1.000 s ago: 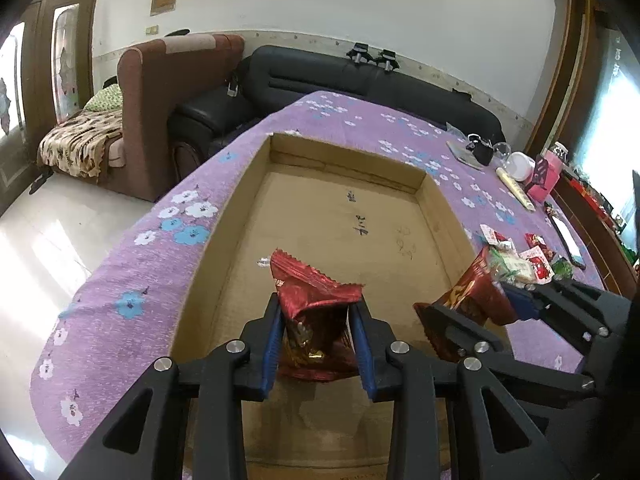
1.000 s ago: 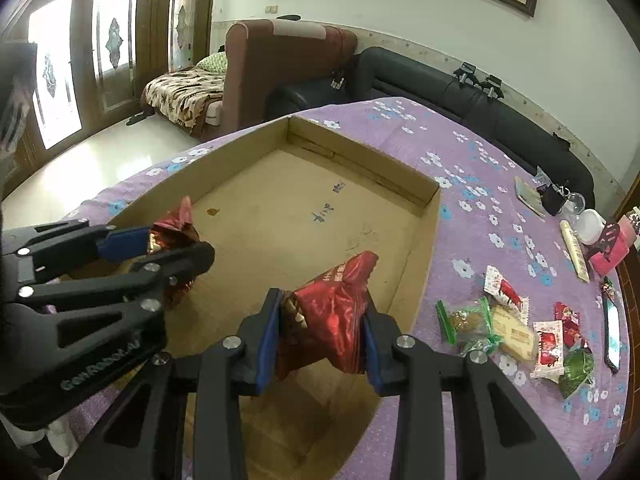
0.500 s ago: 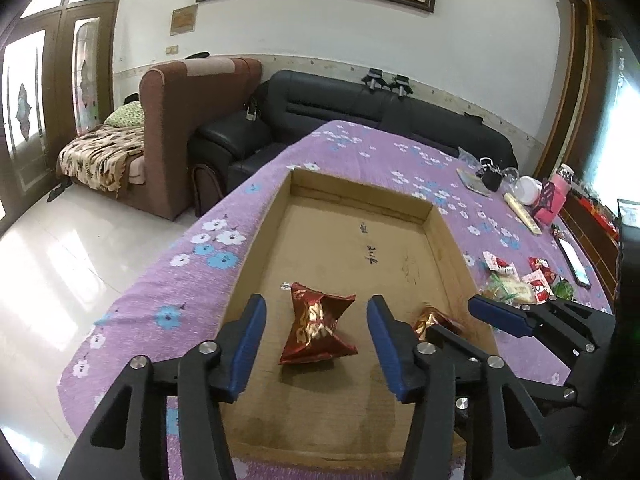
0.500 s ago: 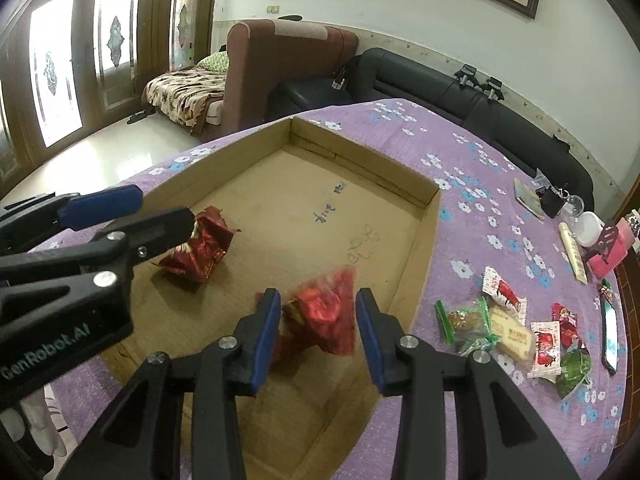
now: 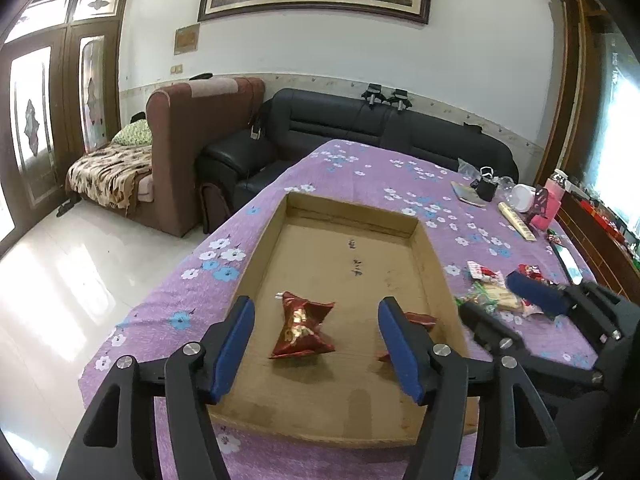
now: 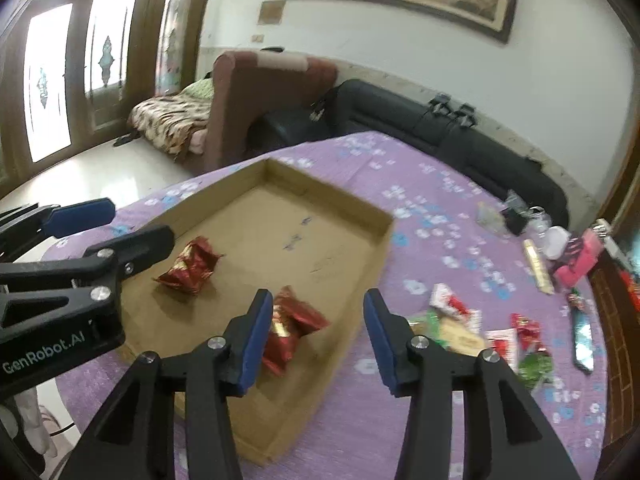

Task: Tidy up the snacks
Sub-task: 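Open both tools over the cardboard box to drop the red candies, then move both tools away from the box back toward the snacks, then close the right tool on a green snack bag while the left tool grasps another green bag, then carry the green bags in both tools over the cardboard box, then open both tools to drop the green bags into the box, then move both tools back over the remaining snacks on the table, then close the left tool on a white packet while the right tool grasps the red stick pack, then carry the white packet and red stick pack toward the cardboard box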

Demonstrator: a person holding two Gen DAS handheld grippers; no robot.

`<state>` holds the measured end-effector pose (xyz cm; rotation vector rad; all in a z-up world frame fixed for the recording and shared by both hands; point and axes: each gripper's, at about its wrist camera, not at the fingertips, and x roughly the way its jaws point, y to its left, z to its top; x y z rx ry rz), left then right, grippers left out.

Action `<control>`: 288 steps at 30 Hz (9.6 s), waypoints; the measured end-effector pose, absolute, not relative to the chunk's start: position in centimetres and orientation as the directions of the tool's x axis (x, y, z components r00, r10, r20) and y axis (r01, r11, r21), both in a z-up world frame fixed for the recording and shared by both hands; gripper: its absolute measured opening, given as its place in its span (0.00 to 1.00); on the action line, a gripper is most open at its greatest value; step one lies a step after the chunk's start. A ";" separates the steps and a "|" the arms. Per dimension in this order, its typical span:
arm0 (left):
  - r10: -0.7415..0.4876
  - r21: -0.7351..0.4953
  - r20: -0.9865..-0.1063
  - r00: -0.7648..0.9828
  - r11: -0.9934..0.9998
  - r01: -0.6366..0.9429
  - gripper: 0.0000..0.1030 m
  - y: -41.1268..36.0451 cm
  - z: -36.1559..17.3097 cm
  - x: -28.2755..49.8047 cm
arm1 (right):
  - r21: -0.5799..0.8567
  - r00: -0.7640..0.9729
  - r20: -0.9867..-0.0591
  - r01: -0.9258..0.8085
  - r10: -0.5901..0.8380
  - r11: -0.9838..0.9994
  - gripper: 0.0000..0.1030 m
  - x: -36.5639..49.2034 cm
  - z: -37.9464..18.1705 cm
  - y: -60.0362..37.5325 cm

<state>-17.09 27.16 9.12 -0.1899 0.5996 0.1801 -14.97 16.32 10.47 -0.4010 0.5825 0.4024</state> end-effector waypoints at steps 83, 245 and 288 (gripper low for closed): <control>-0.293 -0.167 -0.714 0.637 0.953 0.251 0.74 7.3 6.9 -3.1 | 0.065 0.637 -0.738 -0.258 0.221 0.964 0.30 -1.1 6.1 -9.2; -0.388 -0.318 -0.717 0.579 0.921 0.224 0.83 7.0 5.7 -5.6 | 0.443 0.668 -0.644 -0.072 0.373 0.894 0.56 1.1 5.6 -16.1; -0.330 -0.275 -0.633 0.700 0.941 0.196 0.30 13.2 7.1 -10.5 | 0.359 0.657 -0.689 -0.059 0.307 0.932 0.17 1.7 4.3 -15.1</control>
